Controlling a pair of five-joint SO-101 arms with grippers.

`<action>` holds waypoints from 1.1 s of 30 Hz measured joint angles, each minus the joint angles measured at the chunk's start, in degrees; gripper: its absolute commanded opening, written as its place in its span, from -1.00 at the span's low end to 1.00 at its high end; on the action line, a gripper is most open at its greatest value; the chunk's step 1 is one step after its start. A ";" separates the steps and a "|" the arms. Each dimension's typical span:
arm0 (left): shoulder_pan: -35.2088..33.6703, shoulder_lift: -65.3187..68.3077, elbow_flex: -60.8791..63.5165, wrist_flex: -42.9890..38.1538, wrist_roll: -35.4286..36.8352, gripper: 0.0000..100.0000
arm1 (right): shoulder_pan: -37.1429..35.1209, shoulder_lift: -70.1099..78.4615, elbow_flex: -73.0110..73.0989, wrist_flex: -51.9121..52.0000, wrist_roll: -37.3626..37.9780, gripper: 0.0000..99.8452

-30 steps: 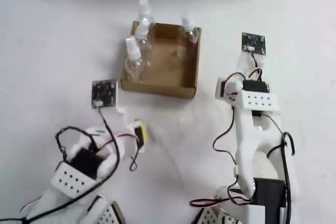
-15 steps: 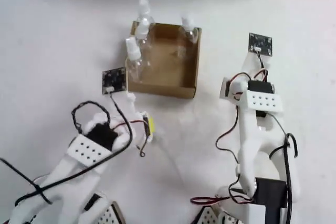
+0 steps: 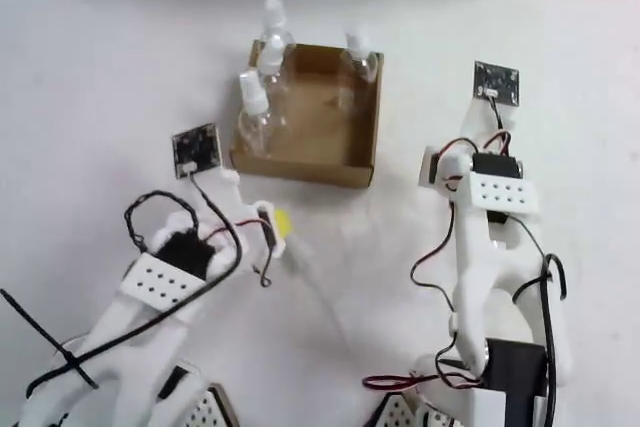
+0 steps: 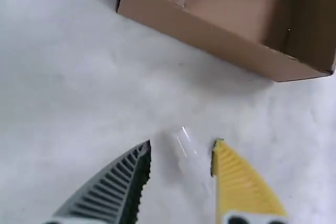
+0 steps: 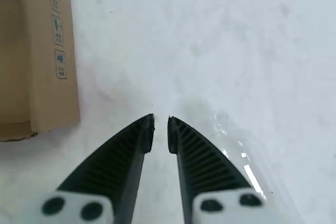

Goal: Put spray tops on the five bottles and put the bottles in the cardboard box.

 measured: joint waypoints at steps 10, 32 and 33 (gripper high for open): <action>2.02 8.44 -0.88 -2.99 0.44 -0.61 | 0.00 2.37 0.00 -2.73 0.00 -0.96; 6.15 23.74 -7.30 -6.68 5.27 -0.60 | 0.00 2.46 0.00 -2.73 0.00 -0.96; 6.15 25.23 -7.30 -6.95 5.27 -0.60 | 0.00 2.46 0.00 -2.73 0.00 -0.96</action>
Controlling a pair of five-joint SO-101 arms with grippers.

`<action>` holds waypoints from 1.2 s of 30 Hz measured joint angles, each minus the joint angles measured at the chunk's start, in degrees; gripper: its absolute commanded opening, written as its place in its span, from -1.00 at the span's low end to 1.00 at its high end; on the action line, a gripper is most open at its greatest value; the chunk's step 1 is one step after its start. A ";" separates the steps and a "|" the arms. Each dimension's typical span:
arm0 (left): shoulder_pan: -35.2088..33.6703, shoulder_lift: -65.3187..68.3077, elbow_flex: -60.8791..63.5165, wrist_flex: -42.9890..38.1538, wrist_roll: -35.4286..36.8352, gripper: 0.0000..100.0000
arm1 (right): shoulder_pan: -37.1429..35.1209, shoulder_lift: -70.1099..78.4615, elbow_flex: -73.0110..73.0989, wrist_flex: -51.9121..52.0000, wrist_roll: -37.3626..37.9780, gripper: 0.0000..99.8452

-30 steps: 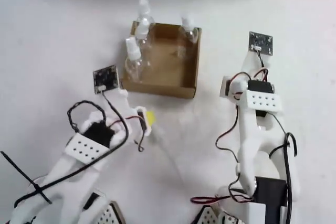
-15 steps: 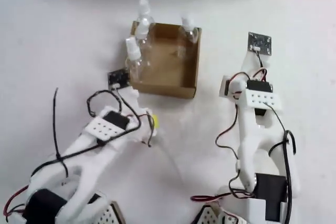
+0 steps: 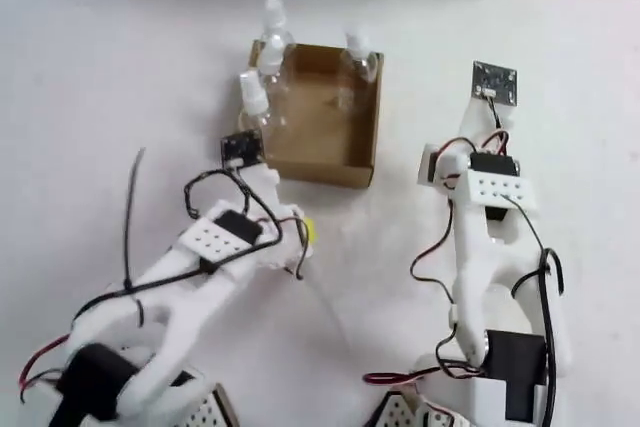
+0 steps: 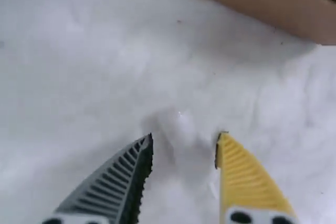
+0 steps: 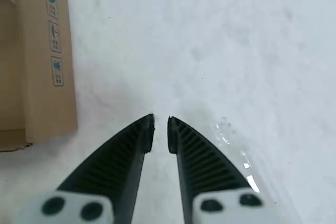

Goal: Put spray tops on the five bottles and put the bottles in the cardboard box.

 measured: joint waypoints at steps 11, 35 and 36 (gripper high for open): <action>0.97 11.52 -6.51 1.23 0.00 -0.61 | 0.00 0.00 0.00 0.00 0.00 -0.96; 5.45 12.31 -10.29 11.16 -14.07 -0.96 | 0.00 0.00 0.00 0.00 0.97 -0.96; 5.45 11.60 -10.55 13.45 -17.85 -0.96 | 0.00 0.00 0.00 0.00 0.97 -0.96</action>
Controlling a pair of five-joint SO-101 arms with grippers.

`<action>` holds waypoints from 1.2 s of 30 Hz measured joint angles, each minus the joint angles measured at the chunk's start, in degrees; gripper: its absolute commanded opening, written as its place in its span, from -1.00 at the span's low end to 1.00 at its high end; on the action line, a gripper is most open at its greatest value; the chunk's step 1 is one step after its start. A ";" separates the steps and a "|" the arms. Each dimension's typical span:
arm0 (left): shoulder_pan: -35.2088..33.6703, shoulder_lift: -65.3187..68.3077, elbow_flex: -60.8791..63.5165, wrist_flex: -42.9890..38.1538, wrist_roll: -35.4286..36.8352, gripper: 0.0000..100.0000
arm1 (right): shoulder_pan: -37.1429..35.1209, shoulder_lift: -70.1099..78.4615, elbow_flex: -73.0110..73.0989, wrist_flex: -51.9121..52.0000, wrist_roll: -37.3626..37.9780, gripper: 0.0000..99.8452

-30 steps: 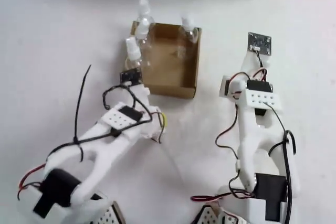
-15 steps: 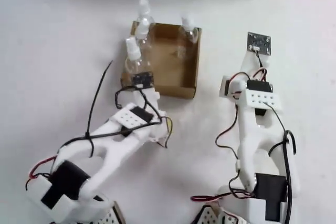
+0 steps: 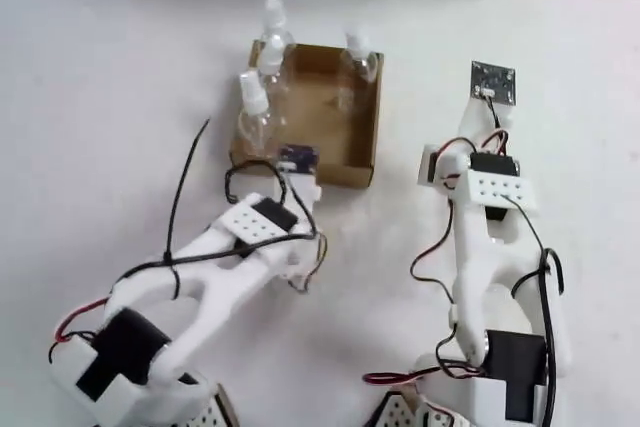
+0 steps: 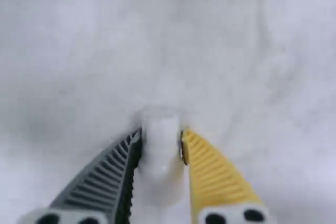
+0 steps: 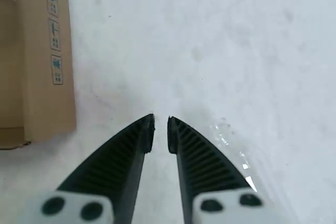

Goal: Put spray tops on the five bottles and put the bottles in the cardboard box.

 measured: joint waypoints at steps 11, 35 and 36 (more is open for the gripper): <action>-15.30 -7.21 -0.09 2.81 -25.23 -0.95 | 0.00 0.00 0.00 0.00 0.00 -0.96; -18.46 -7.82 2.55 2.81 -24.00 -0.45 | 0.00 0.00 0.00 0.00 0.00 -0.96; -18.64 -7.82 2.46 2.99 -25.41 -0.45 | 0.00 0.00 0.00 0.00 0.00 -0.96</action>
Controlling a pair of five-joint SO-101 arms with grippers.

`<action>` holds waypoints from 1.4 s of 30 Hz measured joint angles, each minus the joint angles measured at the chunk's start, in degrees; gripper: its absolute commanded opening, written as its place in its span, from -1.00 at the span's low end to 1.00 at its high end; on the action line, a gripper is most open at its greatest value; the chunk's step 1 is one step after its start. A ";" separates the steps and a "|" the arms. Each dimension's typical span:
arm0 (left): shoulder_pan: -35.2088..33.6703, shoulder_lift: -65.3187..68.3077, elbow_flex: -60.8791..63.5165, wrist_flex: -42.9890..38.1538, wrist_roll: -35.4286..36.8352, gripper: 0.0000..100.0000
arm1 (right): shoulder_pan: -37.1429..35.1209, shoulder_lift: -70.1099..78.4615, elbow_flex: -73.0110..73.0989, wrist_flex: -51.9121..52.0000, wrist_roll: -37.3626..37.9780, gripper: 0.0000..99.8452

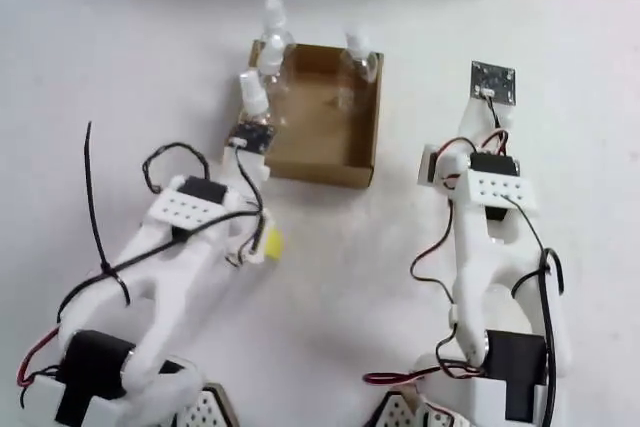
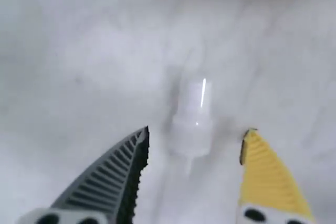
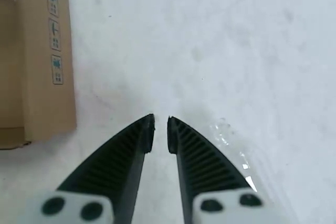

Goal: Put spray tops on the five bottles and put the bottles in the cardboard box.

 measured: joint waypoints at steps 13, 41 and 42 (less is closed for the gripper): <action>-0.09 2.37 -0.62 -0.70 -6.59 -0.45 | 0.00 0.00 0.00 0.00 0.00 -0.97; -0.18 12.22 -9.93 2.81 -2.46 -0.95 | 0.00 0.00 0.00 0.00 0.00 -0.97; -0.18 12.22 -9.93 2.81 -2.46 -0.95 | 0.00 0.00 0.00 0.00 0.00 -0.97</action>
